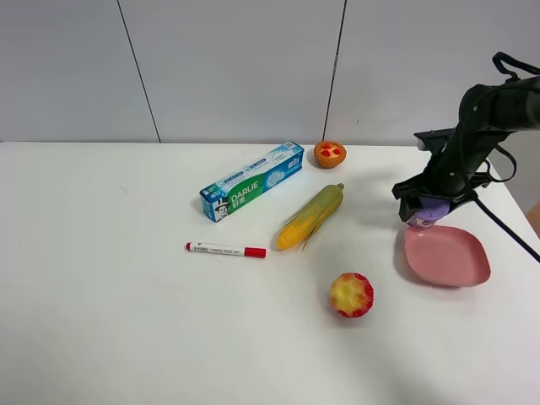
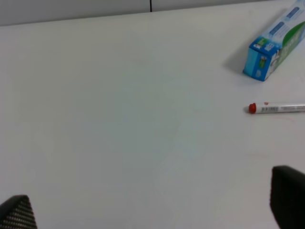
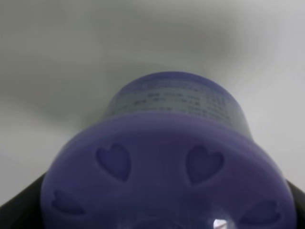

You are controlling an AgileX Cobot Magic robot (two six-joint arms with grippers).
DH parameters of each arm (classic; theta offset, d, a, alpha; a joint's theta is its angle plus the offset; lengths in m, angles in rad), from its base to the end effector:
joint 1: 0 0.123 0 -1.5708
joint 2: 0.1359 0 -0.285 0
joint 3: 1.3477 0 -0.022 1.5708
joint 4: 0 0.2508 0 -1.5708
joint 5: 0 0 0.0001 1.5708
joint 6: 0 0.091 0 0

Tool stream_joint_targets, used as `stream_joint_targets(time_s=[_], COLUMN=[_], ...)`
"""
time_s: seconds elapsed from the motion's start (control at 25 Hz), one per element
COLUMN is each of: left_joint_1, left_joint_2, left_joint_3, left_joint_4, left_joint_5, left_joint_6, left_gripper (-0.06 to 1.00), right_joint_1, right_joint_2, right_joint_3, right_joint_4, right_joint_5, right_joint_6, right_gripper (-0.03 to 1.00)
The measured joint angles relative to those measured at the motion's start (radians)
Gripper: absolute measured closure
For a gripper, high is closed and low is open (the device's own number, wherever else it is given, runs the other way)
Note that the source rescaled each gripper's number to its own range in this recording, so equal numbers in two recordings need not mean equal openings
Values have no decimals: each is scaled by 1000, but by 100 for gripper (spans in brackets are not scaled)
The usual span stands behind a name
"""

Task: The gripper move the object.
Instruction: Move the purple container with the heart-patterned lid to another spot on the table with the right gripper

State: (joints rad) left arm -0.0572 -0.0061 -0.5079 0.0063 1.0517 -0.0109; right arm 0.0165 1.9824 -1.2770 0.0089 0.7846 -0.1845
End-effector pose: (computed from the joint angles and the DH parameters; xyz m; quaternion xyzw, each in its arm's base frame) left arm -0.0063 0.0009 0.2802 0.0195 0.8469 -0.0149 0.5311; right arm 0.3805 0.0069 0.1492 -0.0971 0.9917 -0.0037 0.0839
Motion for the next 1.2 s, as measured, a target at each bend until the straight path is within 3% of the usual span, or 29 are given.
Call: stream_joint_targets(time_s=[0.28,1.08,1.12,1.16,1.2], left_joint_1=[0,0,0,0,0], left_joint_2=[0,0,0,0,0], left_joint_3=[0,0,0,0,0], left_joint_4=[0,0,0,0,0], left_joint_5=[0,0,0,0,0], left_joint_6=[0,0,0,0,0], left_gripper=[-6,-6,-6,-6,-6], right_joint_1=[-4,-7,-7,-7,-7], right_joint_2=[4,105,105,105,105], right_joint_3=[-70,-88,-88,-88,-88], right_joint_4=[6,-2,-3,-9,-9], right_joint_5=[2,-27,-27,-34,-41], right_joint_6=[0,-7,-5,3,12], right_gripper=[96,96,84,58,42])
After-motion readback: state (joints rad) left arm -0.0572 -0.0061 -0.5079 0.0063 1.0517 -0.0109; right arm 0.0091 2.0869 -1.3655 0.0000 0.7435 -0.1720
